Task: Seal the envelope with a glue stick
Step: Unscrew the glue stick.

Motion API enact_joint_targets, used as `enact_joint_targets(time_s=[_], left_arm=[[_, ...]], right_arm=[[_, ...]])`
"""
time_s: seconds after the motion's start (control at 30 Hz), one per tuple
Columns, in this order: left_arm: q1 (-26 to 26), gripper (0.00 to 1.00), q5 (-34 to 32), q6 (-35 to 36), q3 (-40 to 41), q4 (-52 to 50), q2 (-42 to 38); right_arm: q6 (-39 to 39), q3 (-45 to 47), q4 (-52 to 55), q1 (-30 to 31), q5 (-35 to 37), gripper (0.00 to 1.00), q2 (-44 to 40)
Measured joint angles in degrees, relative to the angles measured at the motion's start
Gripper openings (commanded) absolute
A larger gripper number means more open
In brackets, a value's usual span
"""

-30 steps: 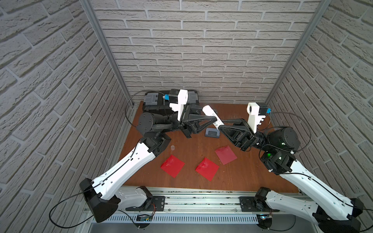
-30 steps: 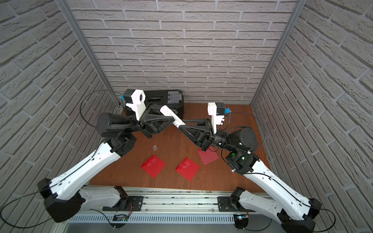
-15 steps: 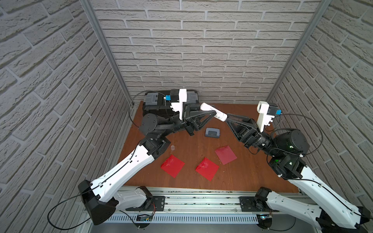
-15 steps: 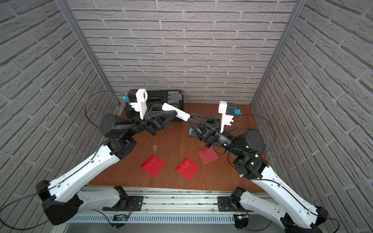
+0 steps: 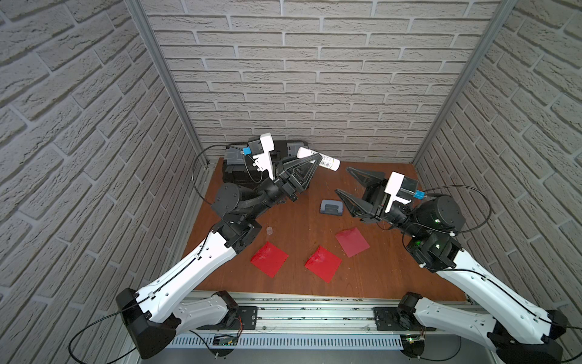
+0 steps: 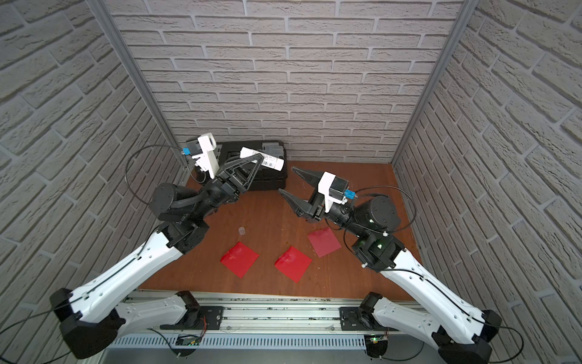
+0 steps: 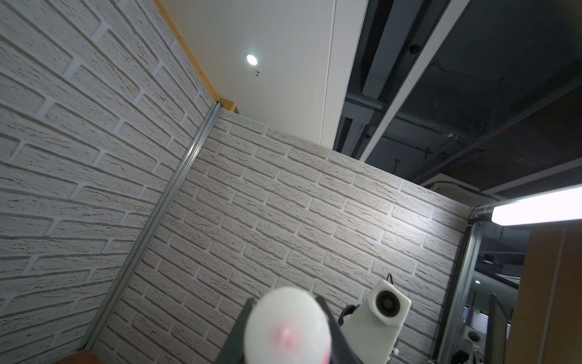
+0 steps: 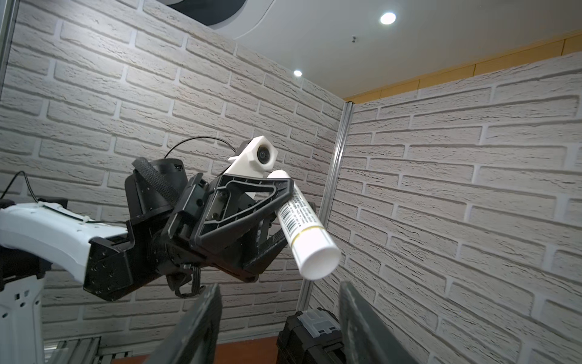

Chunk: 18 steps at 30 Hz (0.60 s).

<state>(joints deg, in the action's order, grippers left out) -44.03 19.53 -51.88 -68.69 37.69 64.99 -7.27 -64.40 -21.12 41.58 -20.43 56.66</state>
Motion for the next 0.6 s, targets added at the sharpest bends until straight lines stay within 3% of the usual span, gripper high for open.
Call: enact_joint_targets(time_s=[0.33,0.6], left_arm=[[0.0,0.00,-1.2,-0.9,0.1,-0.9,-0.1],[0.2,0.00,-1.4,-1.3,0.1,-1.4,-0.3]], right_arm=[[-10.8,-5.7,4.7,0.0,-0.2,0.59,3.9],[-17.5,-9.7,10.4,0.0,-0.1,0.47,6.3]])
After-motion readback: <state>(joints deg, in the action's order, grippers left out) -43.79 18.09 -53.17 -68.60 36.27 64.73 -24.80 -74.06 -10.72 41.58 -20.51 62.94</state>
